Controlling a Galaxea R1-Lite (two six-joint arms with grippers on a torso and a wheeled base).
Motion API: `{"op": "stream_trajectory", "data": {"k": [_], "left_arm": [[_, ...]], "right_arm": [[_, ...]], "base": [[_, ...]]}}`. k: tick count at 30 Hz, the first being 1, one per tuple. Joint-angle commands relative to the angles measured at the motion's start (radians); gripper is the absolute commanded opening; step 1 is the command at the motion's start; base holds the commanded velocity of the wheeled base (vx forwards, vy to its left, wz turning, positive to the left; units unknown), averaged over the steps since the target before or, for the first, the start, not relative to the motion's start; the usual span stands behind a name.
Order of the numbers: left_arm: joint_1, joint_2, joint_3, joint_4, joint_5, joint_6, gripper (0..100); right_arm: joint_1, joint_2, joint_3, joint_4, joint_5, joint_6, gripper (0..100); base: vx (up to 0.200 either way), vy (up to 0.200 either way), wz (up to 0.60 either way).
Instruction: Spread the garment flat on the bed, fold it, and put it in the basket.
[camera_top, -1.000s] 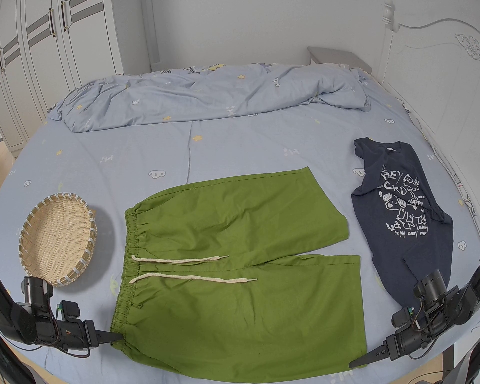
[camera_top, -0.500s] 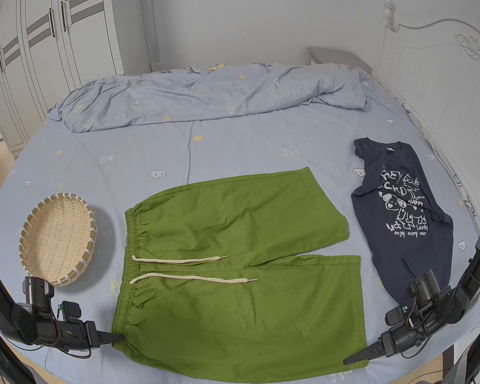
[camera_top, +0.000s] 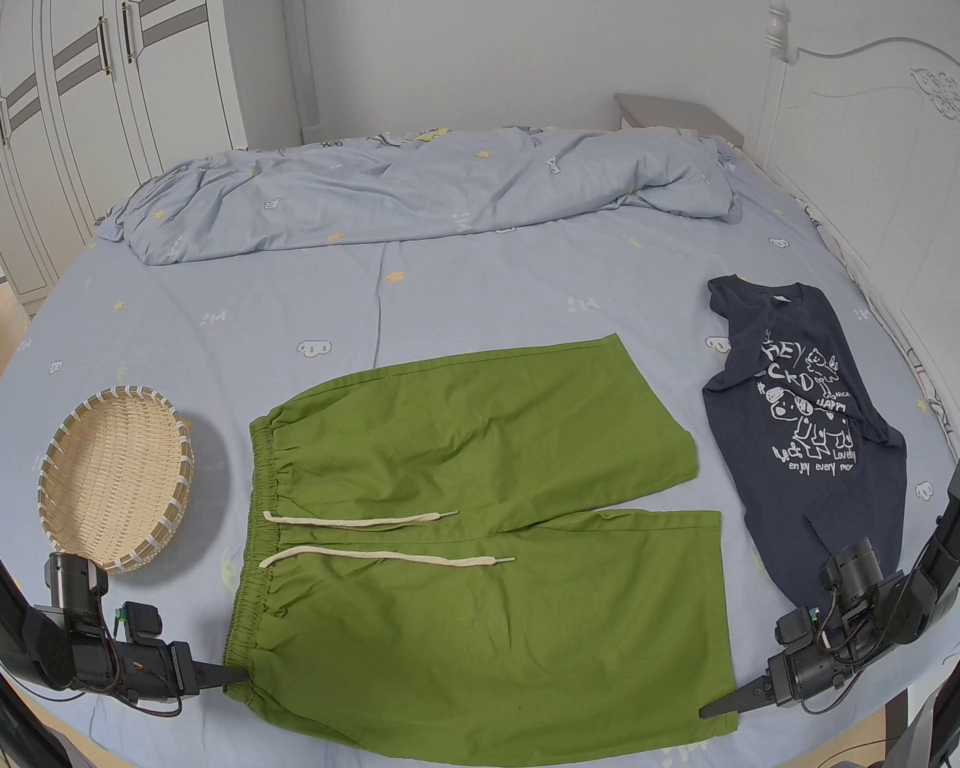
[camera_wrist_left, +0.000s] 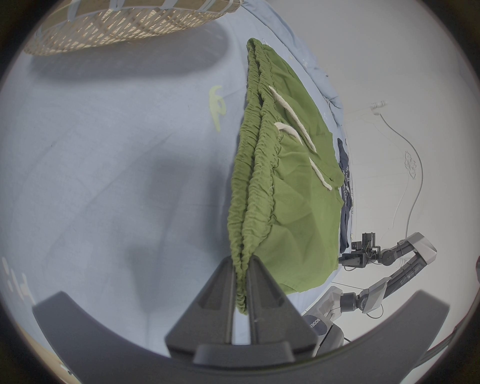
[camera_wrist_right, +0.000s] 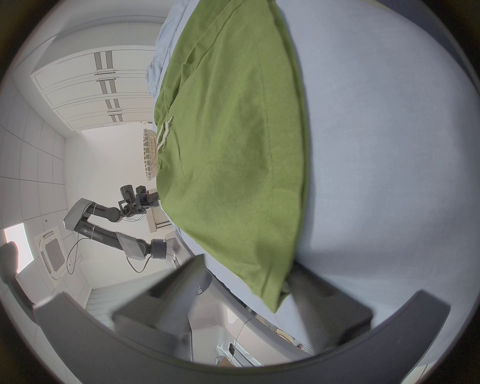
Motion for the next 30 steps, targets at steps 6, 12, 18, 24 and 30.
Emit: {"op": "stream_trajectory", "data": {"k": [6,12,18,24,30], "left_arm": [[0.003,0.002,-0.003,-0.001,0.000,0.000,0],[0.006,0.001,-0.003,-0.001,0.000,0.000,0],[0.003,-0.007,0.014,0.002,-0.003,0.001,0],[0.009,-0.007,0.019,0.002,-0.003,0.001,0],[0.001,-0.084,-0.004,0.005,-0.008,-0.028,0]], "right_arm": [[-0.031,-0.001,0.044,0.006,0.002,-0.006,0],[-0.061,-0.005,0.061,0.012,0.000,-0.016,0],[-0.031,-0.044,0.094,0.018,-0.002,-0.016,0],[0.011,-0.067,0.103,0.027,-0.002,-0.012,0],[0.014,-0.208,0.066,0.067,-0.003,0.013,0]], "base": [[0.000,0.000,0.00],[0.000,0.000,0.00],[0.000,0.000,0.00],[0.000,0.000,0.00],[0.000,0.000,0.00]]}}
